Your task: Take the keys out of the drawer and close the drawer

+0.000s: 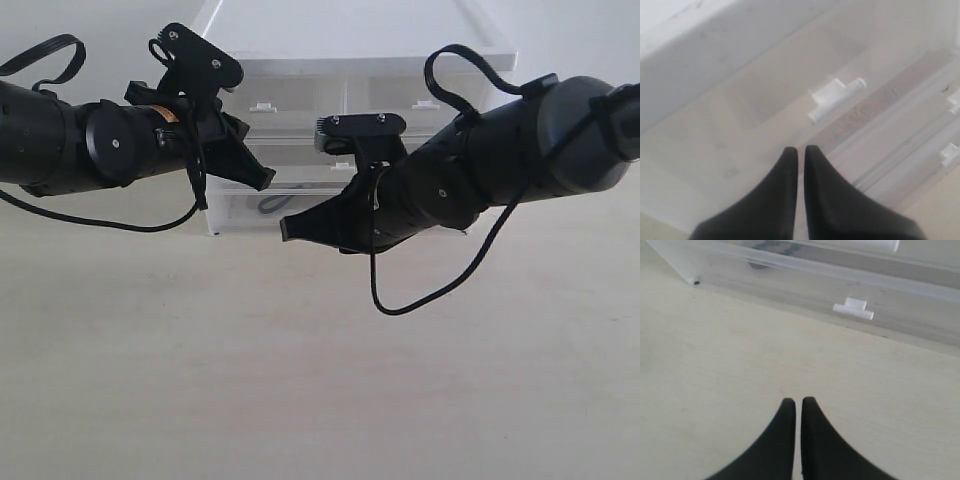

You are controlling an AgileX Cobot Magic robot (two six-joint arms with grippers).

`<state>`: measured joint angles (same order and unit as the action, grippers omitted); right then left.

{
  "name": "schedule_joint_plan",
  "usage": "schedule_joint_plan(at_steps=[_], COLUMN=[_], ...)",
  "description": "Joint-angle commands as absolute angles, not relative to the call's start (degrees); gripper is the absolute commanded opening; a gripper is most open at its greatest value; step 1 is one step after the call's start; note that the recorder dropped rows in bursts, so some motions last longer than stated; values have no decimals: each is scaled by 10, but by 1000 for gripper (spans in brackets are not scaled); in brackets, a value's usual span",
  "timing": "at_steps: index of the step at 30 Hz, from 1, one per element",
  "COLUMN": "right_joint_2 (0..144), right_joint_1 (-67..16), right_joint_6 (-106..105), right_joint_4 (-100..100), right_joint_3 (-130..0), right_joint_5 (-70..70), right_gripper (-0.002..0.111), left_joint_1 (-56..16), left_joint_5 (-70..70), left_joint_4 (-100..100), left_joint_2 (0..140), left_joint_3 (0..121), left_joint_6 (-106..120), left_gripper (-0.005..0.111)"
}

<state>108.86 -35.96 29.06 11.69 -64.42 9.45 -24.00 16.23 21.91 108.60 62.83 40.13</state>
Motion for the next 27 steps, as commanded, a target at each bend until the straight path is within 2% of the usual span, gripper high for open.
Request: schedule_joint_plan(at_steps=[1,27], right_joint_2=[1086,1086], right_joint_1=[-360,-360], right_joint_6=[277,276], right_joint_4=[125,133], right_joint_3=[-647,-647], right_joint_5=[111,121], right_gripper=[0,0], left_joint_1=[-212,-212], left_joint_5=[373,373], left_joint_4=[260,257], left_joint_2=[1097,1097], left_joint_3=[642,642], left_joint_6=[397,397], left_gripper=[4,4])
